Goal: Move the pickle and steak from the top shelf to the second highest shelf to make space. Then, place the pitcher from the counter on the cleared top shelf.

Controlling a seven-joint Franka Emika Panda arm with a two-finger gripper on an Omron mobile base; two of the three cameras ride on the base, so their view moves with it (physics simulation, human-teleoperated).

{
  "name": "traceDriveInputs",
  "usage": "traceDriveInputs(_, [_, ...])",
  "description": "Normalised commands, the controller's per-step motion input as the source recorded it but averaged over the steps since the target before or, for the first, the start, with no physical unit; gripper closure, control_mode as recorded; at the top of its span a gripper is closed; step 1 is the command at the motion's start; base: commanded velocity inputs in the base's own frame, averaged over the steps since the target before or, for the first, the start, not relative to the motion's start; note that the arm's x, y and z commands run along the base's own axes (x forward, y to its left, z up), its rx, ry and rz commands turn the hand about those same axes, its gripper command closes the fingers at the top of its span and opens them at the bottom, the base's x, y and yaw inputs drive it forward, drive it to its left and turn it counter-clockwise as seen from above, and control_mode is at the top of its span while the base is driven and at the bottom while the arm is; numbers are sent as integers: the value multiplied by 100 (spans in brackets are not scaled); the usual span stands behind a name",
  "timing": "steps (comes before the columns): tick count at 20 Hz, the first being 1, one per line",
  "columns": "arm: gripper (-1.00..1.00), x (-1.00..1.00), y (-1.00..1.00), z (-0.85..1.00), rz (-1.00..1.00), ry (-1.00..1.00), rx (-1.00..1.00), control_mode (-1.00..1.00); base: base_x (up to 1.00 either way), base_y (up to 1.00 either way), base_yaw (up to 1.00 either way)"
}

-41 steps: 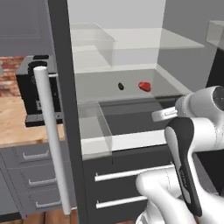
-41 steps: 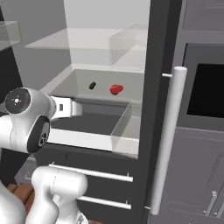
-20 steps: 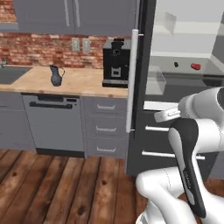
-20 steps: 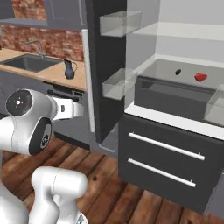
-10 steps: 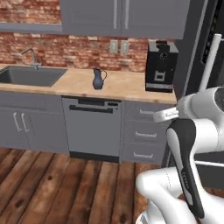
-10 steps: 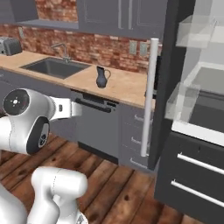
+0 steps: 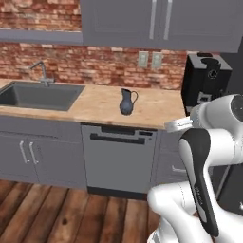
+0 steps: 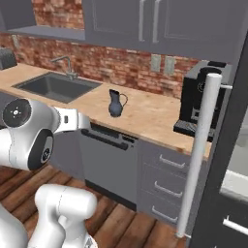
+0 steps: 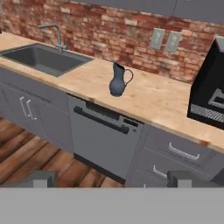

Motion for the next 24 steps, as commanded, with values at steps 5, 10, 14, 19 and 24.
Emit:
traceDriveInputs(5, [-100, 0, 0, 0, 0, 0, 0, 100, 91, 10, 0])
traceDriveInputs(10, [-100, 0, 0, 0, 0, 0, 0, 100, 77, 7, 0])
traceDriveInputs(14, [-100, 0, 0, 0, 0, 0, 0, 100, 68, 7, 0])
traceDriveInputs(19, [-100, 0, 0, 0, 0, 0, 0, 100, 55, 8, 0])
traceDriveInputs(24, [-100, 0, 0, 0, 0, 0, 0, 100, 51, 15, 0])
